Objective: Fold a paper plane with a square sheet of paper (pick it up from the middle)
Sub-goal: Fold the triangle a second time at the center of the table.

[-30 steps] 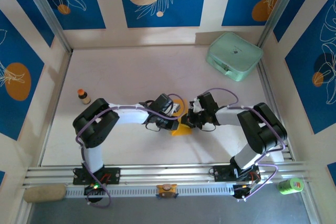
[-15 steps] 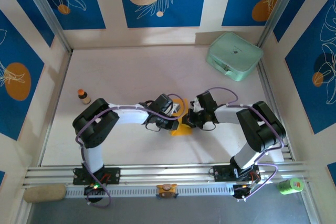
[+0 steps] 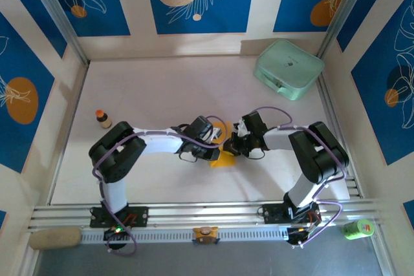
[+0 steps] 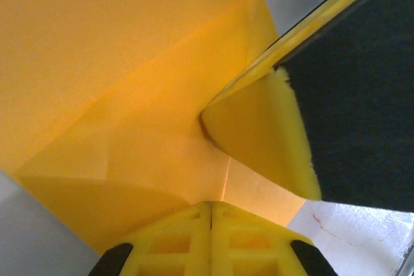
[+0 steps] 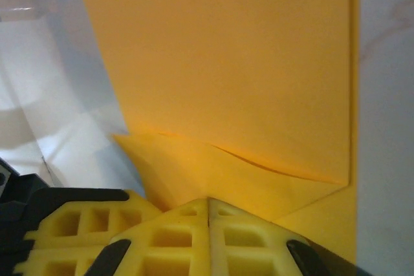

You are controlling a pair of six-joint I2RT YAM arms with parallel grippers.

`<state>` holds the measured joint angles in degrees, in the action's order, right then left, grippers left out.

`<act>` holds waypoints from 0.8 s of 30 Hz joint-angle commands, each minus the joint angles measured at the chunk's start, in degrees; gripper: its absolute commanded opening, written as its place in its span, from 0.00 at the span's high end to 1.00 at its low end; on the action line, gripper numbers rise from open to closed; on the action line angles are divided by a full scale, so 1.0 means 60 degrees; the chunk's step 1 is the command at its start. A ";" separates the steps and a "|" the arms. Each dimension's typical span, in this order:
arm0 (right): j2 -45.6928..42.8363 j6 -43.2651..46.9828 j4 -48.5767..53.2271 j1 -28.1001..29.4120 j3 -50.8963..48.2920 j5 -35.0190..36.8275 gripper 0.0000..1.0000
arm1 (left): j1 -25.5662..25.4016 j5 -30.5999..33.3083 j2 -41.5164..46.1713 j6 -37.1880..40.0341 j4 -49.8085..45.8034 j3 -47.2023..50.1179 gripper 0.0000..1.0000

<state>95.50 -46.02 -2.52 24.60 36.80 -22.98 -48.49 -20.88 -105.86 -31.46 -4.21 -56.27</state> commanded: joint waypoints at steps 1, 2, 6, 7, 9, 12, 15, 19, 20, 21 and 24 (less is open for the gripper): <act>0.0324 0.0067 0.0330 -0.0196 -0.0040 0.0531 0.98 | 0.0065 0.0408 0.0108 0.0068 -0.0798 0.0274 1.00; 0.0364 0.0067 0.0251 -0.0341 -0.0085 0.0534 0.98 | 0.0066 0.0410 0.0121 0.0076 -0.0821 0.0275 1.00; 0.0196 0.0221 0.0195 -0.0910 0.0027 0.0418 0.98 | 0.0060 0.0398 0.0085 0.0121 -0.0884 0.0267 1.00; 0.0161 0.0305 0.0266 -0.1009 0.0118 0.0417 0.98 | 0.0061 0.0365 0.0080 0.0112 -0.0881 0.0281 1.00; 0.0192 0.0481 0.0293 -0.1213 0.0277 0.0421 0.98 | 0.0068 0.0331 0.0080 0.0088 -0.0848 0.0296 1.00; 0.0288 0.0536 0.0329 -0.1534 0.0557 0.0070 0.98 | 0.0056 0.0304 0.0075 0.0088 -0.0859 0.0291 1.00; 0.0024 0.0565 0.0456 -0.1447 0.0692 0.0009 0.98 | 0.0069 0.0347 0.0146 0.0116 -0.0895 0.0310 1.00; -0.0518 0.0424 0.0422 -0.1101 0.0571 0.0079 0.98 | 0.0067 0.0394 0.0198 0.0091 -0.0868 0.0344 1.00; -0.0543 0.0366 0.0366 -0.0993 0.0538 0.0067 0.98 | 0.0062 0.0376 0.0198 0.0084 -0.0861 0.0340 1.00; -0.0519 0.0312 0.0273 -0.0893 0.0531 0.0027 0.98 | 0.0061 0.0370 0.0198 0.0077 -0.0852 0.0340 1.00; -0.0236 0.0237 0.0216 -0.0595 0.0494 0.0025 0.98 | 0.0065 0.0371 0.0198 0.0066 -0.0851 0.0284 1.00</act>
<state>93.69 -43.99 -1.96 19.84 39.79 -22.39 -48.49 -19.86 -105.03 -31.46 -5.17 -55.75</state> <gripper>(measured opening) 0.053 0.064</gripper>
